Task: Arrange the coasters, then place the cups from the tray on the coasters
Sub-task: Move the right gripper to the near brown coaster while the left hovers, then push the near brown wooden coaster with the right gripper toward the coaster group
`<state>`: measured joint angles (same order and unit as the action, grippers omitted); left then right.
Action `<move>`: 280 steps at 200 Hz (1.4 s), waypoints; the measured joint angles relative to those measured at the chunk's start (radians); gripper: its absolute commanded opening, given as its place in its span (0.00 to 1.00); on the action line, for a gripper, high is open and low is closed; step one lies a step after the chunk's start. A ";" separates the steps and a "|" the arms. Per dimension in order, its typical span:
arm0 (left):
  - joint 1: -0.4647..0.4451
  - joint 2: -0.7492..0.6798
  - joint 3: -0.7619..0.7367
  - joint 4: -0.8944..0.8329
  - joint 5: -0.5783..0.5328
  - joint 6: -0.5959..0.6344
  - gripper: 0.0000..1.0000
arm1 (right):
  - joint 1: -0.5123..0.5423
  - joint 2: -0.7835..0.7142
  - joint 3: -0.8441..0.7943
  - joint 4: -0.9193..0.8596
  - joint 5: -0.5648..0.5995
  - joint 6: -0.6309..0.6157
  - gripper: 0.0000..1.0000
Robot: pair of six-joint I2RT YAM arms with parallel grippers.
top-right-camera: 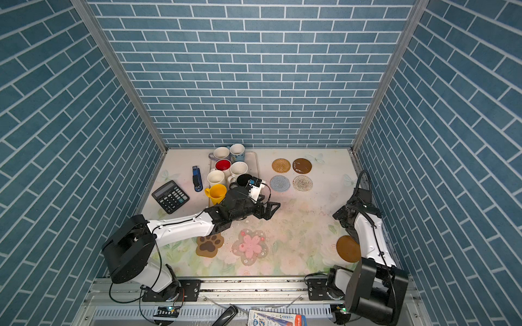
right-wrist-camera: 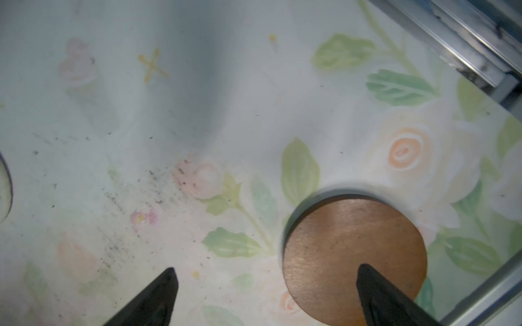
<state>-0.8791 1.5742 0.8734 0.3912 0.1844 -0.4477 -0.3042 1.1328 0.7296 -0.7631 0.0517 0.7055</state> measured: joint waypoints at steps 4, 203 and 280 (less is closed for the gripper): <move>-0.001 0.003 0.002 0.000 0.002 -0.002 0.99 | -0.018 -0.008 -0.008 0.002 -0.002 0.007 0.99; -0.003 0.103 0.054 -0.012 0.032 -0.018 0.99 | -0.319 0.014 -0.151 0.100 -0.057 0.072 0.98; -0.003 0.136 0.063 -0.004 0.058 -0.029 0.99 | -0.369 -0.031 -0.184 0.074 -0.058 0.048 0.99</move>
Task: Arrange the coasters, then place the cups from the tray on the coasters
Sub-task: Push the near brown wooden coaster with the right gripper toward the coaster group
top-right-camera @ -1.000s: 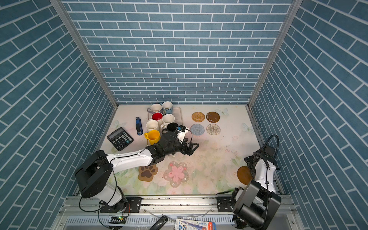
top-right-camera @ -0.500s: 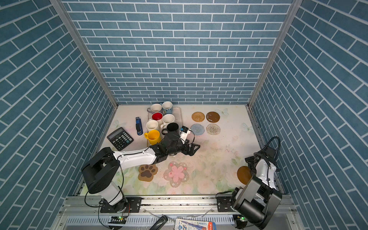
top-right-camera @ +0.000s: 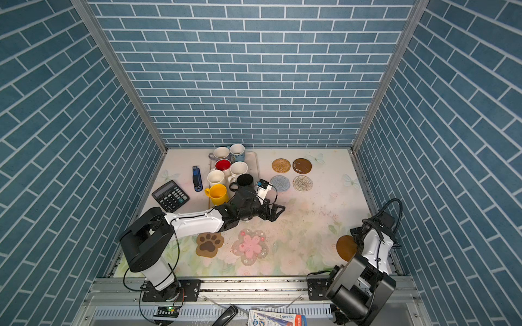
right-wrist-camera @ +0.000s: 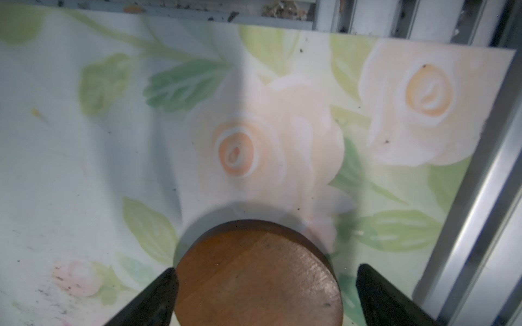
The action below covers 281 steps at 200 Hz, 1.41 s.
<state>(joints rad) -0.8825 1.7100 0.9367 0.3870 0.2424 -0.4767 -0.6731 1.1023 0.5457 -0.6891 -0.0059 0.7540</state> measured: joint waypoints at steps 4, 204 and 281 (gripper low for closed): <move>0.000 0.001 0.000 0.000 0.001 -0.001 0.99 | 0.000 0.000 -0.006 0.002 -0.004 0.000 0.98; 0.014 -0.001 -0.033 -0.004 -0.065 0.017 0.99 | 0.539 0.353 0.202 0.143 -0.059 -0.079 0.89; 0.034 -0.001 -0.050 -0.007 -0.106 0.028 0.99 | 0.730 0.576 0.423 0.175 -0.017 -0.060 0.89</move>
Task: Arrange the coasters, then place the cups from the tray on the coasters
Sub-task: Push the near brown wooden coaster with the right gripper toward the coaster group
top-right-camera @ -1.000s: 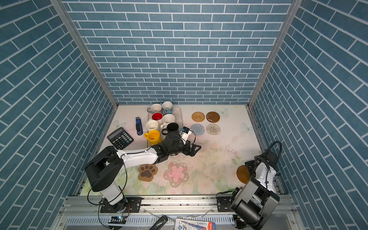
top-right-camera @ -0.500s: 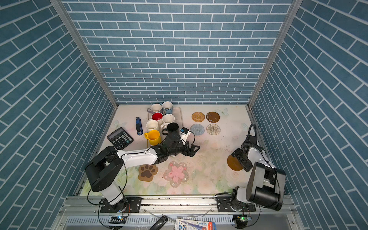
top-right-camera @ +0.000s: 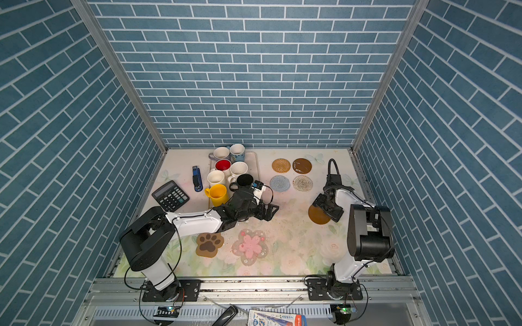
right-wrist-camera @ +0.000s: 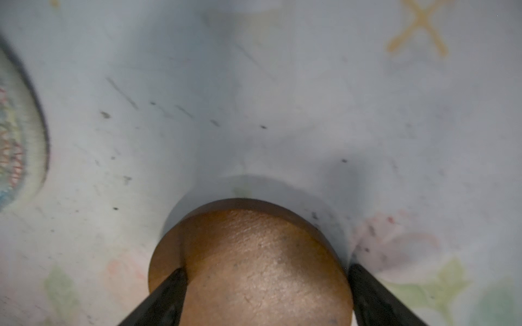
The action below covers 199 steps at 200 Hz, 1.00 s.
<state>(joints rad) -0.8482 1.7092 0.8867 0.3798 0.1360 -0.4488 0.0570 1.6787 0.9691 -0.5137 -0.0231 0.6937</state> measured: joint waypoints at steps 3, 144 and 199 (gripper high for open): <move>0.000 0.000 0.000 0.000 -0.002 0.001 0.99 | 0.008 0.008 0.008 0.000 0.001 0.000 0.88; 0.001 0.000 -0.002 -0.001 -0.032 0.019 0.99 | 0.172 0.163 0.203 -0.024 0.017 0.001 0.88; 0.002 -0.002 0.002 -0.031 -0.039 0.019 0.99 | 0.174 0.157 0.201 -0.028 0.020 -0.019 0.92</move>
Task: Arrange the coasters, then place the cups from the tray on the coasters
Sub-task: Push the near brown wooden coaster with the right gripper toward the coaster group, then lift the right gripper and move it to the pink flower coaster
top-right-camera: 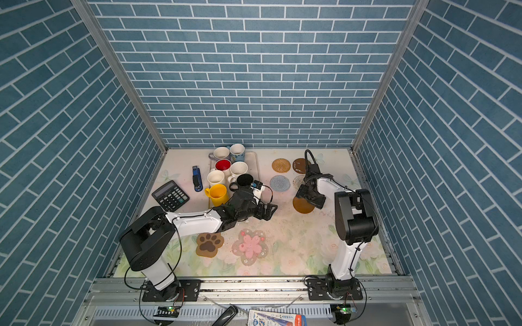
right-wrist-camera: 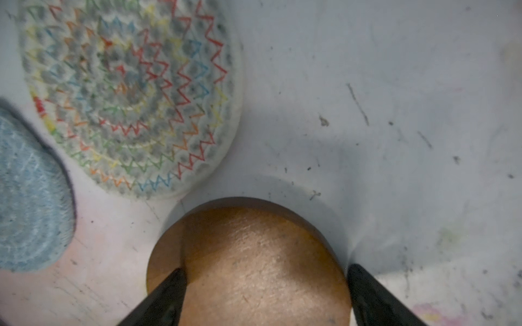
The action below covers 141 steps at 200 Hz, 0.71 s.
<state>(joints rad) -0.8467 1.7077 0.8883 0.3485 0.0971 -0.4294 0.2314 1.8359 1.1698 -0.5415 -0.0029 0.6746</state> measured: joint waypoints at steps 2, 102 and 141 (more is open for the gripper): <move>0.000 0.000 0.000 -0.004 0.000 0.000 0.99 | 0.000 0.000 0.000 -0.001 0.000 -0.003 0.92; -0.003 -0.208 0.039 -0.388 -0.053 0.011 0.82 | 0.014 -0.248 -0.035 0.000 -0.121 -0.167 0.78; -0.032 -0.309 -0.018 -0.518 -0.056 0.000 0.49 | 0.079 -0.303 -0.124 0.070 -0.249 -0.185 0.71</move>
<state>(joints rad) -0.8791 1.3991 0.8703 -0.1692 0.0410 -0.4290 0.3103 1.5330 1.0458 -0.4713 -0.2516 0.4900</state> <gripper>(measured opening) 0.560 0.713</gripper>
